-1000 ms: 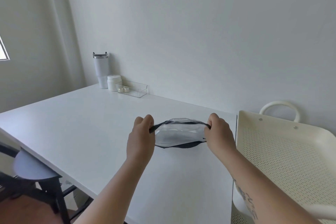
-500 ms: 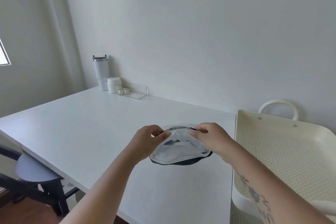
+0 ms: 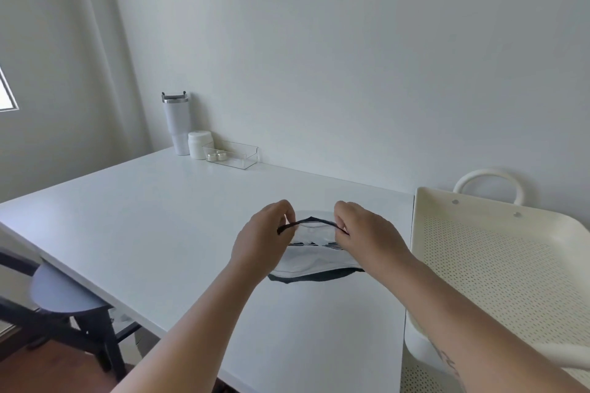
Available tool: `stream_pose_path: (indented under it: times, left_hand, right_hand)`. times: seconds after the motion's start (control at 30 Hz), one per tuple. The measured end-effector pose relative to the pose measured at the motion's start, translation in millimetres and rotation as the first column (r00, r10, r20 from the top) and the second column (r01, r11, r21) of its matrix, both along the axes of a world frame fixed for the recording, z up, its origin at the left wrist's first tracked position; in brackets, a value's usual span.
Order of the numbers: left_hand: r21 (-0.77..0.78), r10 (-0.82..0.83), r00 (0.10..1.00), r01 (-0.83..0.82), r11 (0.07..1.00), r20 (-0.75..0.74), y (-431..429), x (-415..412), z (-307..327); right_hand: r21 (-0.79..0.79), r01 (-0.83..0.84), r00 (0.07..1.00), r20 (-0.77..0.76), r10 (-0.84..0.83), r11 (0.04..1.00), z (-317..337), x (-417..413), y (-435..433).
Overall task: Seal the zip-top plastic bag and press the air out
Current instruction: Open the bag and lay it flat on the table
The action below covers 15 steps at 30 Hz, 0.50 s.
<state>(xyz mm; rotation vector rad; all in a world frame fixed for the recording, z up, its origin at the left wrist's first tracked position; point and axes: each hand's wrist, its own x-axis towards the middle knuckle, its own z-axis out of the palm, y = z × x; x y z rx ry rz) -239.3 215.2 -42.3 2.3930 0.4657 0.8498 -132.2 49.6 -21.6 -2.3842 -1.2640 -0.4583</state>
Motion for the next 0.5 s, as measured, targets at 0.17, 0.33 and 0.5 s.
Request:
stream_pose_path:
  times: [0.17, 0.33, 0.5]
  left_hand:
    - [0.168, 0.334, 0.926, -0.362, 0.917, 0.174, 0, -3, 8]
    - [0.163, 0.323, 0.938, -0.34, 0.926, 0.122, 2, -11, -2]
    - [-0.229, 0.413, 0.9, -0.435, 0.871, -0.139, 4, -18, -12]
  right_hand:
    - [-0.058, 0.203, 0.957, 0.224, -0.185, 0.977, -3, 4, -6]
    - [0.12, 0.243, 0.96, -0.17, -0.221, 0.963, -8, 10, -13]
    - [0.059, 0.152, 0.766, -0.638, -0.08, 0.987, -19, 3, -11]
